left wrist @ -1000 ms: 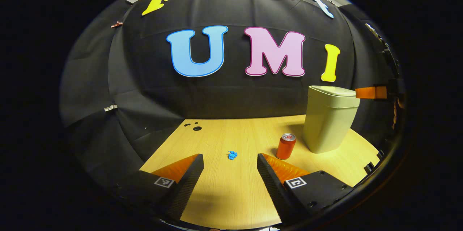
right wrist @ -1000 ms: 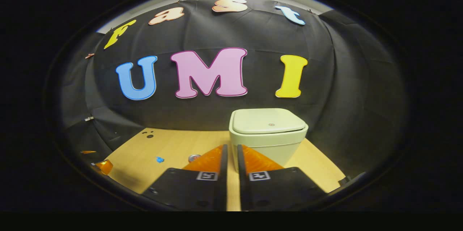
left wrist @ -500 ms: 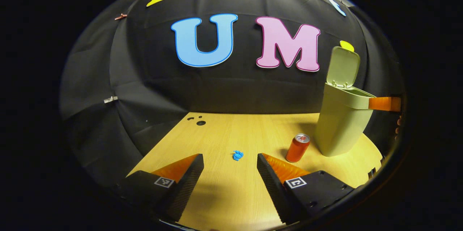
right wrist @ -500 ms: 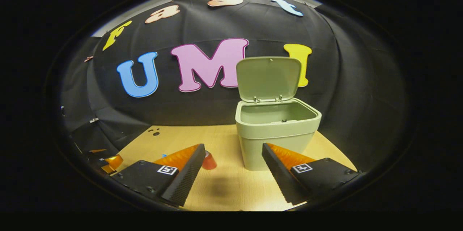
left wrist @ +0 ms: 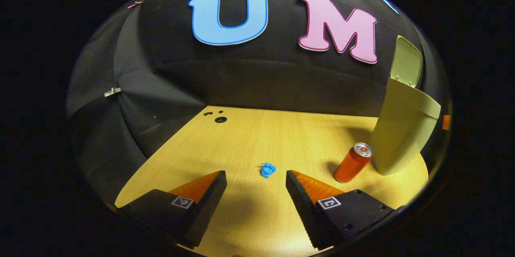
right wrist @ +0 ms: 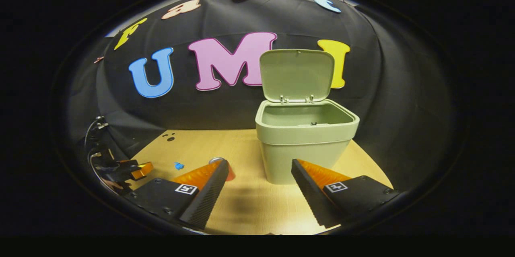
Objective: Press the lid of the desktop garbage bin to open it, pick up the crumpled paper on the desktop and throw it into the bin, then pick up the pop can on the desktop and drop it into the bin, and finally close the garbage bin lid.
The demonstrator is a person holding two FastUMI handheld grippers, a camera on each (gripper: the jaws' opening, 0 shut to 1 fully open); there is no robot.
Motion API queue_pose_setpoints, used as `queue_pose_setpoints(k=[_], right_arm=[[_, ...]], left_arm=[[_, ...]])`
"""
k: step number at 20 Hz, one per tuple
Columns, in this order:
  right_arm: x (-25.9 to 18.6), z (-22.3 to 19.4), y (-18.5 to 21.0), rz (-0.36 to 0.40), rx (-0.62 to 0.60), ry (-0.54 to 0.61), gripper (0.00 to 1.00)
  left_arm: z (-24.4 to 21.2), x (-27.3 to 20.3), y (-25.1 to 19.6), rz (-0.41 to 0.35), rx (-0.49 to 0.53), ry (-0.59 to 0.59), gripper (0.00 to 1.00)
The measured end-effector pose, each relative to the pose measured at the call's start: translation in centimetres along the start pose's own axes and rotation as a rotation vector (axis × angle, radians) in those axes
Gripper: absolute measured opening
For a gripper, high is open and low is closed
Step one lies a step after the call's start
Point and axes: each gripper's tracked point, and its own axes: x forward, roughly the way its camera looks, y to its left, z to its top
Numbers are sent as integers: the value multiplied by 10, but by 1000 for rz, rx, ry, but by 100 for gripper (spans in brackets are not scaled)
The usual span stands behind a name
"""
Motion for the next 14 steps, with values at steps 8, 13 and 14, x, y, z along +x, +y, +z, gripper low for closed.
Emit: queue_pose_setpoints(k=[8,13,14], right_arm=[[4,-21,-21,-38,-6,66,99],[7,-33,-24,-43,-10,103,99],[6,-35,-24,-44,-13,108,99]], left_arm=[[-26,74,-17,-23,34,105,96],[-40,109,-20,-13,19,147,96],[-42,114,-21,-10,27,151,96]])
